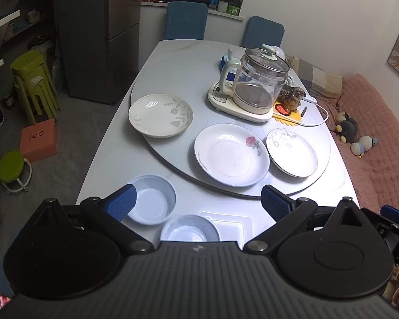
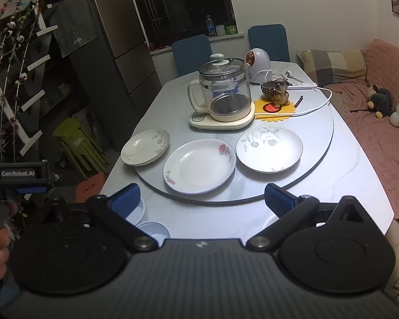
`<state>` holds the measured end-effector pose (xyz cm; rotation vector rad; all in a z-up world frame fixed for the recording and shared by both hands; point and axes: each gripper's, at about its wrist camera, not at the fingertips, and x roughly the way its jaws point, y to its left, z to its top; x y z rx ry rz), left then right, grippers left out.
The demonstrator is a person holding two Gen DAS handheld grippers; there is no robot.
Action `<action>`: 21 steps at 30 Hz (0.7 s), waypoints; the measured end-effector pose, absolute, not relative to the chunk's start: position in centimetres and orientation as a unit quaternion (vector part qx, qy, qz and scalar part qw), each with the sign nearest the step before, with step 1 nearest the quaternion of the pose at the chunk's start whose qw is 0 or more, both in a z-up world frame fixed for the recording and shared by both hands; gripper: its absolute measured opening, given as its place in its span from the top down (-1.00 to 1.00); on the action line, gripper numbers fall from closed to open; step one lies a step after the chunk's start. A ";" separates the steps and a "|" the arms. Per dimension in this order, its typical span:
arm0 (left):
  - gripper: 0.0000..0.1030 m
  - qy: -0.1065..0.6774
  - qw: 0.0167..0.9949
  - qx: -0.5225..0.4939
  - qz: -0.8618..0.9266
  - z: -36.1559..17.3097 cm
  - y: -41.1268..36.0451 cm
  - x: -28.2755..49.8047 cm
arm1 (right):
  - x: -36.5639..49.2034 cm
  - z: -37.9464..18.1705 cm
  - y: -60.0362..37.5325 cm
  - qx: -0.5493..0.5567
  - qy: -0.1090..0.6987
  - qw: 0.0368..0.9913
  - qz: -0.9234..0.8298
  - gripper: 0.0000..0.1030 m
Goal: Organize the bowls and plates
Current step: 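Move both grippers toward the small leaf-pattern plate on the turntable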
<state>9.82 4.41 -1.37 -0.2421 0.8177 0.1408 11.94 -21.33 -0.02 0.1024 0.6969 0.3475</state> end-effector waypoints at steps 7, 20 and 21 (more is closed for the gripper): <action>-0.97 0.410 0.904 -0.118 0.038 -3.0 9.7 16.0 | 15.2 -0.1 -16.9 0.053 0.331 0.928 0.163 -0.97; -0.97 0.438 0.891 -0.120 0.004 -6.7 17.5 25.7 | 22.6 -2.6 -9.8 0.064 0.347 0.928 0.119 -0.98; -0.97 0.441 0.890 -0.120 0.000 -7.1 18.1 26.5 | 23.3 -2.8 -9.4 0.064 0.350 0.928 0.114 -0.98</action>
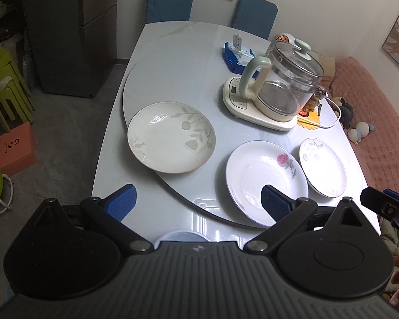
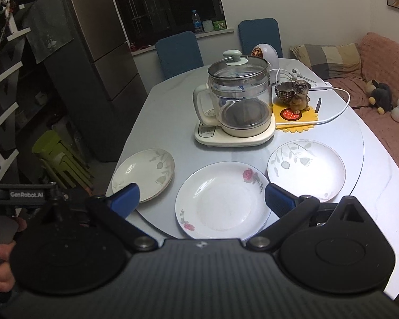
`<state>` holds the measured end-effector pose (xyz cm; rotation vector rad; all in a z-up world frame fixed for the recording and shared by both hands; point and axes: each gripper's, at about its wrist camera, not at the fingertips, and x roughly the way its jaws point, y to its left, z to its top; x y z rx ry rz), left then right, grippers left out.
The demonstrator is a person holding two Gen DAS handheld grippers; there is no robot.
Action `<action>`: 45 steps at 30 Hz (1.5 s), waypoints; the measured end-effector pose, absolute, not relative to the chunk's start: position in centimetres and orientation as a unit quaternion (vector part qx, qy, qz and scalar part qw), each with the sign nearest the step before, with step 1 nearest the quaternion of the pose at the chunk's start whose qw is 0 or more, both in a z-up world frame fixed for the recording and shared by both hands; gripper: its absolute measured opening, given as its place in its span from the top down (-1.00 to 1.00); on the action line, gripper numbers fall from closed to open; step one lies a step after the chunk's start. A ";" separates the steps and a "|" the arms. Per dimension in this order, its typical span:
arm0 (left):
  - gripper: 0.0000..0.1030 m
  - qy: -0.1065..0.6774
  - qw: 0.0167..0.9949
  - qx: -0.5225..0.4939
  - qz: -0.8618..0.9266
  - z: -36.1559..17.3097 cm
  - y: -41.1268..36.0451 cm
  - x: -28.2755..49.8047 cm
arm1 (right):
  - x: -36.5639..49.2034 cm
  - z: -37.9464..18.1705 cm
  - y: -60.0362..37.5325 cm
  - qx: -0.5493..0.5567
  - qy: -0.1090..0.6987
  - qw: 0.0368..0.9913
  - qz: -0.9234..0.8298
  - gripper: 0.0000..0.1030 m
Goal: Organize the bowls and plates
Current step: 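Move both grippers toward the small leaf-pattern plate on the turntable, then close both grippers side by side on the leaf-pattern plate rim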
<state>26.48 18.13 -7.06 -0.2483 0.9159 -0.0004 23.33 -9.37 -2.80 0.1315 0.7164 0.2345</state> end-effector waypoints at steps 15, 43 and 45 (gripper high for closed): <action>-0.96 0.487 0.865 -0.120 -0.016 -13.6 26.3 38.4 | 32.9 -6.9 -2.7 0.048 0.368 0.917 0.143 -0.96; -0.24 0.525 0.833 -0.172 -0.012 -24.1 33.1 47.5 | 46.7 -16.6 4.2 -0.001 0.467 0.863 0.194 -0.03; -0.16 0.531 0.830 -0.171 -0.007 -24.8 33.1 47.6 | 47.0 -17.3 4.3 0.007 0.479 0.856 0.197 0.05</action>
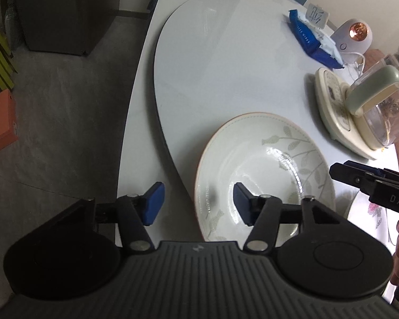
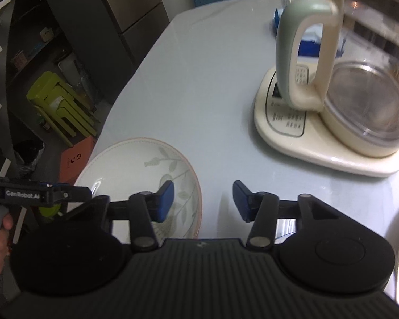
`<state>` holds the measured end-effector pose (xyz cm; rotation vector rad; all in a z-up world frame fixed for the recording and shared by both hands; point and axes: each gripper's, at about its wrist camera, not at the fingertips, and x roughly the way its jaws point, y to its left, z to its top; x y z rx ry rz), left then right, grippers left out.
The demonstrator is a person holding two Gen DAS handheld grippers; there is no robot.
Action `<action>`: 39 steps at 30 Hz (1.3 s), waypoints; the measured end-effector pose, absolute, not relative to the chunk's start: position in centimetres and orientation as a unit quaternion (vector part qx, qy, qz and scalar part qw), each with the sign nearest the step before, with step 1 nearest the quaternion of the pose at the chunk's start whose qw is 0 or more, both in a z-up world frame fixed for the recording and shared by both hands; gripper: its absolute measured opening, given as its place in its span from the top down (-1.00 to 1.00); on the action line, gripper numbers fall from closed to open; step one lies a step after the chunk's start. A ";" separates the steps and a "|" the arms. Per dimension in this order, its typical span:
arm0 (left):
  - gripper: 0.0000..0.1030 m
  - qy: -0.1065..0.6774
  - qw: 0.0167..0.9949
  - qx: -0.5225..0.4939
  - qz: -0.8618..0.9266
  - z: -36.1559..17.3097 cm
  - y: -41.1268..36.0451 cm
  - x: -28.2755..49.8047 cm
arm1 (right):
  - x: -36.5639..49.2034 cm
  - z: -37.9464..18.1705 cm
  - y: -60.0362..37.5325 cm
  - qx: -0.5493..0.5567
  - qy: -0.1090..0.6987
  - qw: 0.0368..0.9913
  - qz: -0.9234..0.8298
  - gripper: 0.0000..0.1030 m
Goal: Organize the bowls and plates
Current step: 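Close both grippers side by side on the leaf-pattern plate rim, then lift the leaf-pattern plate with both grippers toward the pink-flower plate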
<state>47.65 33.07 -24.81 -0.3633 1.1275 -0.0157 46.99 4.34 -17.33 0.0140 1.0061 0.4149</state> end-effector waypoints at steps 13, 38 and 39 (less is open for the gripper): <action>0.22 0.535 0.822 -0.194 -0.028 -26.7 32.6 48.3 | 47.6 -20.4 5.5 0.022 0.499 0.837 0.221 0.53; 0.34 0.514 0.819 -0.237 -0.091 -20.2 30.8 47.3 | 46.1 -15.8 1.2 0.094 0.499 0.831 0.226 0.60; 0.34 0.513 0.820 -0.236 -0.097 -19.7 30.5 47.4 | 45.9 -15.4 0.9 0.097 0.496 0.834 0.223 0.60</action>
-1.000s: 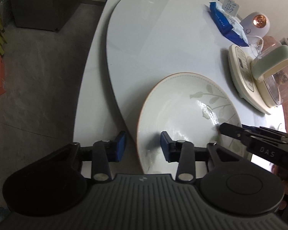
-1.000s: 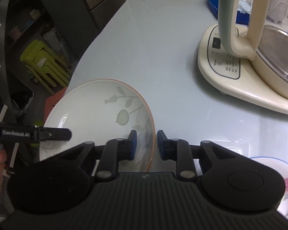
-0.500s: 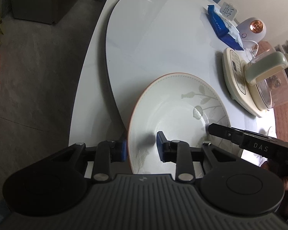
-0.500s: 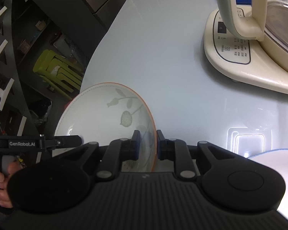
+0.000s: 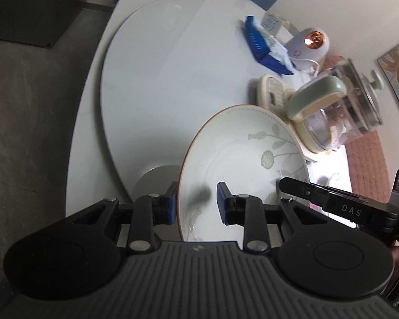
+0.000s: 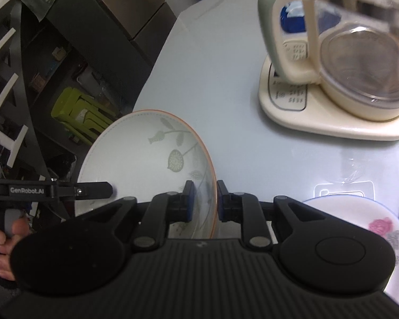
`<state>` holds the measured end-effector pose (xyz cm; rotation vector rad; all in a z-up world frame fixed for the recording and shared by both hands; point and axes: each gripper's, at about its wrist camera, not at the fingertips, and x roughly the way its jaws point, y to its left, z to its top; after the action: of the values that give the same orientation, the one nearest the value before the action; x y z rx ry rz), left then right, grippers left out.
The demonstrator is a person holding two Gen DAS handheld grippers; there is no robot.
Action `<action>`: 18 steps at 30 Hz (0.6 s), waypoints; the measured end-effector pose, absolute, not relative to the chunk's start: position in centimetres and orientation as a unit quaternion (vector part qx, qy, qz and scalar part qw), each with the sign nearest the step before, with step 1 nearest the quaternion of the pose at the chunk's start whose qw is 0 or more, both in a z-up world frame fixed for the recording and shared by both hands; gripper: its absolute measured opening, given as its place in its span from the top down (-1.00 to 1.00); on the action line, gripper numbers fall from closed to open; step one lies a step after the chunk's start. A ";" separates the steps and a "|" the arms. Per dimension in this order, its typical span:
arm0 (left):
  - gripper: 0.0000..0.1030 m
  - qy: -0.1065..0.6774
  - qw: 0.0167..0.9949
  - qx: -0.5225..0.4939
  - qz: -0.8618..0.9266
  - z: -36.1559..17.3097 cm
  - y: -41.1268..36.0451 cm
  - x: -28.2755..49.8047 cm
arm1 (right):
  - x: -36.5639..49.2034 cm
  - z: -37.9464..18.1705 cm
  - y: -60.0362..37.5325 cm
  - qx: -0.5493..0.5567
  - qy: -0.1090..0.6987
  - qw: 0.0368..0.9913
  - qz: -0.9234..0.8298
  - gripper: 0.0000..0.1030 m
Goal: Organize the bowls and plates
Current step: 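Lift the leaf-pattern plate with both grippers toward the pink-flower plate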
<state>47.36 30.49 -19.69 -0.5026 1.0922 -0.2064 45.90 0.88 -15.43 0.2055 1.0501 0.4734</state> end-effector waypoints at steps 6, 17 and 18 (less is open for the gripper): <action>0.34 0.498 0.828 -0.225 -0.126 -16.3 27.8 47.5 | 44.5 -13.0 -2.1 0.122 0.471 0.850 0.201 0.60; 0.34 0.487 0.836 -0.210 -0.140 -12.6 21.6 46.3 | 41.8 -10.0 -7.8 0.150 0.435 0.868 0.185 0.60; 0.34 0.487 0.837 -0.209 -0.139 -12.5 21.0 46.1 | 41.6 -9.8 -8.3 0.150 0.434 0.869 0.186 0.60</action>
<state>46.07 21.04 -12.53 -0.4417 1.0300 -0.2941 41.58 -8.27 -9.82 0.3142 0.9074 0.3894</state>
